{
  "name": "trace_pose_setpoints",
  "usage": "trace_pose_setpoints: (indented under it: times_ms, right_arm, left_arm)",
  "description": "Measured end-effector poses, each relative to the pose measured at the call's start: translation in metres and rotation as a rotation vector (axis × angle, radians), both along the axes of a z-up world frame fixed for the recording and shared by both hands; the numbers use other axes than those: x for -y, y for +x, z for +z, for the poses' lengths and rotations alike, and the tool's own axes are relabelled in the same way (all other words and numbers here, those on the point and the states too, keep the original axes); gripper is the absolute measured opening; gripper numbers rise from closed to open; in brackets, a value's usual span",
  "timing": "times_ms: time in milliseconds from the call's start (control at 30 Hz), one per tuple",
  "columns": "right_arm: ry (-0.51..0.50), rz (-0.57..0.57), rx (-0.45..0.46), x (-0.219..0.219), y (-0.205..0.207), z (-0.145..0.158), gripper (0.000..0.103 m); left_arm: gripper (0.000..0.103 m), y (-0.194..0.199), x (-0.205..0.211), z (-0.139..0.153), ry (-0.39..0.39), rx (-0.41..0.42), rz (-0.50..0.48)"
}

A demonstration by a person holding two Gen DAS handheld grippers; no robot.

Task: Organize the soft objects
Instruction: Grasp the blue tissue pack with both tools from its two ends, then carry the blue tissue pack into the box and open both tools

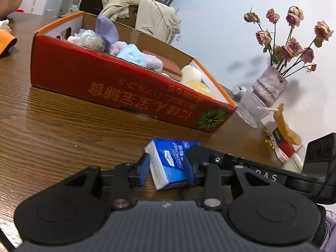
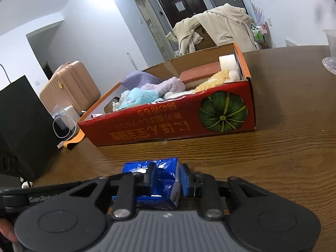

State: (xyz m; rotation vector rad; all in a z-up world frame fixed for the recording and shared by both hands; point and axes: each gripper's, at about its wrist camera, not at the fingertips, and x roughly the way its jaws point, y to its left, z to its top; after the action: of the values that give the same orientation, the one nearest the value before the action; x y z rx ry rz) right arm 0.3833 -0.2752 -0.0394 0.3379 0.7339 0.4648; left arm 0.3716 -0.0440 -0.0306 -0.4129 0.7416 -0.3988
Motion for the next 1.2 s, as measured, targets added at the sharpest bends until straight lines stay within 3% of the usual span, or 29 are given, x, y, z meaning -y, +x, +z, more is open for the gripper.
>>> trace_pose_setpoints:
  times_ms: [133, 533, 767, 867, 1033, 1100, 1200]
  right_arm:
    - [0.066, 0.000, -0.044, 0.009, 0.004, -0.006, 0.024]
    - [0.039, -0.002, 0.015, 0.007, -0.009, 0.003, 0.022]
    - [0.015, -0.099, 0.189, 0.014, -0.063, 0.061, 0.022]
    - [0.003, -0.128, 0.244, 0.017, -0.065, 0.090, 0.022]
    - [-0.011, -0.162, 0.275, 0.021, -0.013, 0.128, 0.022]
    - [-0.009, -0.156, 0.232, 0.022, 0.028, 0.131, 0.022]
    - [-0.061, -0.167, 0.159, 0.018, 0.086, 0.124, 0.022]
  left_arm:
    - [0.035, 0.001, -0.001, 0.000, -0.017, -0.005, -0.002]
    - [0.029, -0.008, 0.005, 0.008, 0.024, 0.051, -0.003]
    - [0.028, -0.038, 0.014, 0.063, -0.026, 0.202, -0.059]
    - [0.028, -0.029, 0.014, 0.092, -0.051, 0.227, -0.092]
    - [0.028, 0.031, 0.017, 0.130, -0.083, 0.243, -0.111]
    - [0.028, 0.063, 0.019, 0.128, -0.092, 0.236, -0.087]
    - [0.028, 0.119, 0.020, 0.109, -0.109, 0.133, -0.090]
